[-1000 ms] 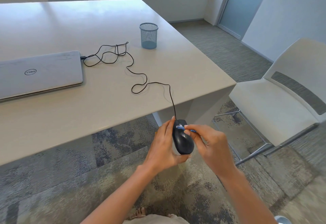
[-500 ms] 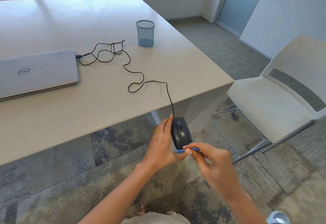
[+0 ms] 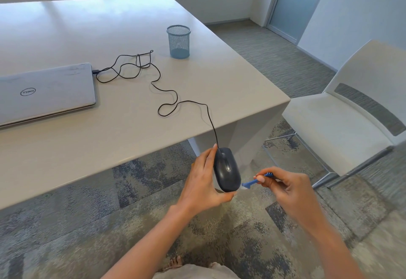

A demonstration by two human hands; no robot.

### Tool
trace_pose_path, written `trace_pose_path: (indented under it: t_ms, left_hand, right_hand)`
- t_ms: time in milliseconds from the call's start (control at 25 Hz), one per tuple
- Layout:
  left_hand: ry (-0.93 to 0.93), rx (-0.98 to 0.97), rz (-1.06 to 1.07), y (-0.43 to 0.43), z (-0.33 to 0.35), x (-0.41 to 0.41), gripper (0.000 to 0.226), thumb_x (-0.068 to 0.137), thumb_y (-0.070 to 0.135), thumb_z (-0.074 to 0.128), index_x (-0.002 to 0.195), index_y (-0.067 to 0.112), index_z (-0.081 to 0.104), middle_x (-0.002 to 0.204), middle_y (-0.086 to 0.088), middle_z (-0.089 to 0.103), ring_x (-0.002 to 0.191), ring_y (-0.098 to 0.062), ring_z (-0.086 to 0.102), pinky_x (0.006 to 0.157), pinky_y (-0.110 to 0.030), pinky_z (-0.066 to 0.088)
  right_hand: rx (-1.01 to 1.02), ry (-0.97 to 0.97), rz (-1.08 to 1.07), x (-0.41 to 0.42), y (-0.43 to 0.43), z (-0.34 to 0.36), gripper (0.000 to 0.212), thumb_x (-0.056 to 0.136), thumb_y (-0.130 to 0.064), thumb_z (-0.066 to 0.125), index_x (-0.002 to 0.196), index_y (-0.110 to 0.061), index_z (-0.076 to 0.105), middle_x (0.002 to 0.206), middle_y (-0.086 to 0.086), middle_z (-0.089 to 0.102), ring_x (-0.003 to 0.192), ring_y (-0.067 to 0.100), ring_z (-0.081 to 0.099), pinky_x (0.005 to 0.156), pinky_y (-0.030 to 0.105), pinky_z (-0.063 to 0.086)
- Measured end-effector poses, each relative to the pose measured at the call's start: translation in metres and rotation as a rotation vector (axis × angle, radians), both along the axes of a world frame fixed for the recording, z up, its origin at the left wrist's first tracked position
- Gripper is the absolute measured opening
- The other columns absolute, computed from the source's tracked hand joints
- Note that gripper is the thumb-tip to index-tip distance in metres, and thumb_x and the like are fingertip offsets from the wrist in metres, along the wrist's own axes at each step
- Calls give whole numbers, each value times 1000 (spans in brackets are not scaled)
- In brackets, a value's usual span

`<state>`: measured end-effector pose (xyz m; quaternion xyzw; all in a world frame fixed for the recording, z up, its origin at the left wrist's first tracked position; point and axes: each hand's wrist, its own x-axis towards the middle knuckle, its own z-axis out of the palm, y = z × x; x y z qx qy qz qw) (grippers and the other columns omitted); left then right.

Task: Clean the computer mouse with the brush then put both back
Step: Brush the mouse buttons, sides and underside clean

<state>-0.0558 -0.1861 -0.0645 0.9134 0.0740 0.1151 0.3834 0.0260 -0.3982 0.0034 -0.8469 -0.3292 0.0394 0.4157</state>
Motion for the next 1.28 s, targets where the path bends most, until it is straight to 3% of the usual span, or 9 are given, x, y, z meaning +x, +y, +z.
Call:
trace_pose_path:
  t_ms: [120,280,360,440,600,760,920,1080,1280]
  left_hand:
    - [-1,10,-3,3,-1,0,125,64,59,82,157,22,7,151,6,25,138,-12,28,112,-27,30]
    - [2,-3,-9,2,2,0,123,66,60,80,157,23,6,151,4,26,136,-14,31,108,-28,33]
    - [2,-12,-17,1,3,0,121,66,58,79,157,24,7,150,5,26,136,-14,31,107,-28,34]
    - [1,-12,-15,2,3,-1,121,65,57,79,157,24,7,151,5,26,136,-14,31,108,-28,34]
    - [-7,-9,-2,6,1,-3,124,64,59,83,157,23,9,153,5,26,139,-11,28,112,-27,29]
    - [-8,-8,-2,7,2,-3,124,65,58,83,157,24,8,153,4,26,139,-11,28,112,-29,30]
    - [-12,-19,3,5,6,-1,121,64,59,78,157,23,10,151,3,28,137,-12,30,110,-30,34]
    - [-29,-18,14,8,5,-2,121,64,58,80,157,23,12,151,3,28,138,-12,31,111,-29,34]
    - [-33,-17,7,9,4,-2,121,64,57,82,157,24,11,152,5,26,137,-5,25,110,-24,28]
  right_hand:
    - [7,-8,-6,2,-4,4,1,85,-24,75,86,-24,76,69,-10,73,56,11,68,47,24,51]
    - [122,41,109,-12,11,10,20,86,-44,67,93,-28,76,67,-2,73,53,24,65,46,37,51]
    - [101,25,159,-17,15,5,14,87,-40,69,92,-29,76,65,-2,71,47,19,59,43,32,47]
    - [117,101,104,-13,11,3,18,86,-41,69,92,-26,76,70,-3,74,56,20,67,52,39,56]
    - [80,51,-102,0,-1,5,7,84,-22,74,88,-27,75,72,-6,76,54,3,65,48,23,52]
    - [331,187,-212,-6,7,14,9,86,-11,69,88,-16,75,83,-8,79,75,8,76,71,20,60]
    - [346,263,-132,-31,25,4,8,84,-16,69,87,-14,76,77,-1,79,74,15,77,71,26,62]
    - [442,315,-302,-28,26,-3,7,86,-19,68,86,-17,75,79,-1,79,76,16,77,76,32,62]
    - [433,179,-361,-19,22,7,10,89,-14,67,91,-22,74,86,-10,78,78,9,76,79,30,61]
